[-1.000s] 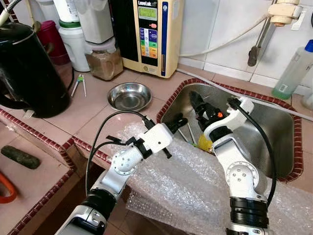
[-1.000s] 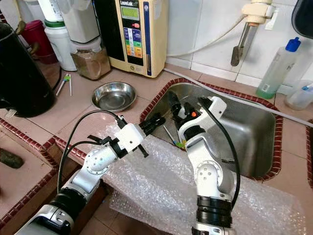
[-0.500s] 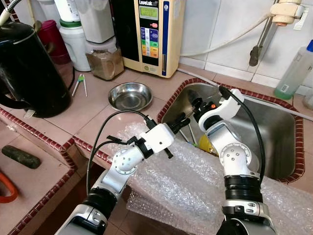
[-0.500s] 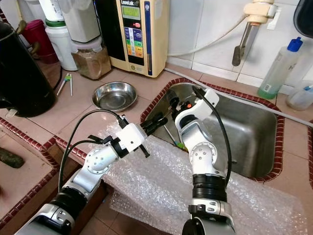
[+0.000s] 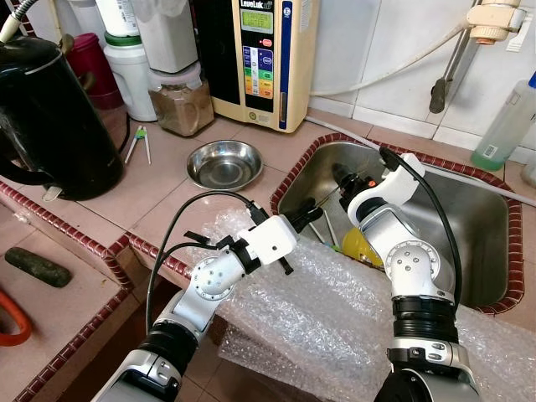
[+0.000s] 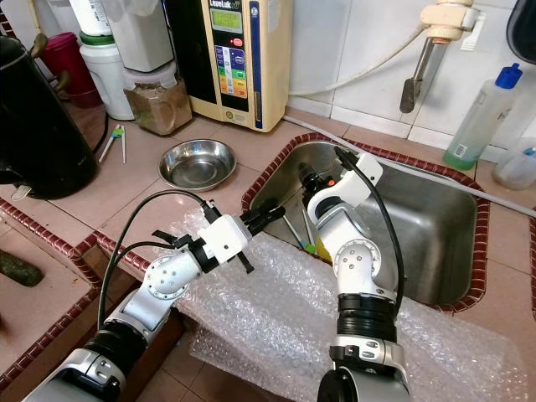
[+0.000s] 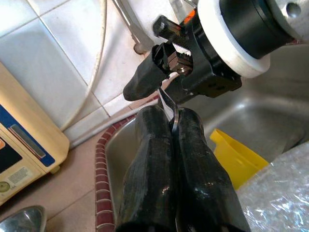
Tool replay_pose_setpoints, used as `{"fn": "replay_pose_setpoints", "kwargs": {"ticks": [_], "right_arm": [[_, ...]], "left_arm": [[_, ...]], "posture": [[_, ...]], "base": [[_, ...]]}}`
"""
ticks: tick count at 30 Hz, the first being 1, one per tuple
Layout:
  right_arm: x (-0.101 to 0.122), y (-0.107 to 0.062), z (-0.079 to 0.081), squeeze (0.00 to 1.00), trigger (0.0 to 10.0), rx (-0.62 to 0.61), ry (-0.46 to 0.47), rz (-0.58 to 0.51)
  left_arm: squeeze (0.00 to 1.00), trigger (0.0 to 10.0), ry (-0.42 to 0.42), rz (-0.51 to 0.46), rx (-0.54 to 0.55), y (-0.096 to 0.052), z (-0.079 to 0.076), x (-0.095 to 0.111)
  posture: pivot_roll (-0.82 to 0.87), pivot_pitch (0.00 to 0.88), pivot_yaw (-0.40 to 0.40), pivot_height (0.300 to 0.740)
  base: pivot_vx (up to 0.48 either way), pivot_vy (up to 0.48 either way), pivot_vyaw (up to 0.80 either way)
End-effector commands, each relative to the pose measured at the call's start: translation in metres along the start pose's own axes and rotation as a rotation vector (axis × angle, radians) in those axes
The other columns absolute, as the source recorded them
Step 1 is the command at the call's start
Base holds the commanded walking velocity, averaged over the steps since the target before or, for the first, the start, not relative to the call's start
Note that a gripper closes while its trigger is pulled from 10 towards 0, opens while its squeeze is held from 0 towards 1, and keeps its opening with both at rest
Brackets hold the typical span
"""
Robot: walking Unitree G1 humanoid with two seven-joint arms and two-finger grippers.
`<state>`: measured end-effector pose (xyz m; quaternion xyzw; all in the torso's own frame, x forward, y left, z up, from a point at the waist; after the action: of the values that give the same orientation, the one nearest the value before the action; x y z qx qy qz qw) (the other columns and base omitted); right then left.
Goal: Kitchen organization
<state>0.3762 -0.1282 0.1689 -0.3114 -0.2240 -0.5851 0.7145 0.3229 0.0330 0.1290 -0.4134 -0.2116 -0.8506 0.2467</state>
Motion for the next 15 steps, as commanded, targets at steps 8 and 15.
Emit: {"fn": "replay_pose_setpoints", "kwargs": {"ticks": [8,15], "right_arm": [[0.0001,-0.004,0.0014,0.0,0.0,-0.007,-0.024,0.022],[0.0004,-0.0043,0.0022,0.0,0.0,-0.002,-0.016,0.026]], "left_arm": [[0.0,1.5,0.036,0.013,0.014,0.0001,0.0068,-0.0019],[0.0,2.2,0.042,0.031,0.008,-0.0019,0.0048,-0.0062]], "posture": [[-0.04,0.012,0.052,0.74],[-0.04,0.012,0.049,0.74]], "base": [[0.0,0.0,0.0],[0.0,0.0,0.0]]}}
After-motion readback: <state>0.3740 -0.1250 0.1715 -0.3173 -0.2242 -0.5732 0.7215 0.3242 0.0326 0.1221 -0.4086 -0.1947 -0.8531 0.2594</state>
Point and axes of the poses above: a point about 5 cm out from each wrist's last joint towards the gripper, its own y axis pointing out of the wrist towards the gripper, its own x axis along the axis of the wrist's last joint, z = x × y, the point moved 2 cm from there along y, pointing out of the wrist towards the gripper, and after that the axes turned 2 degrees about y, right-handed, at the moved point
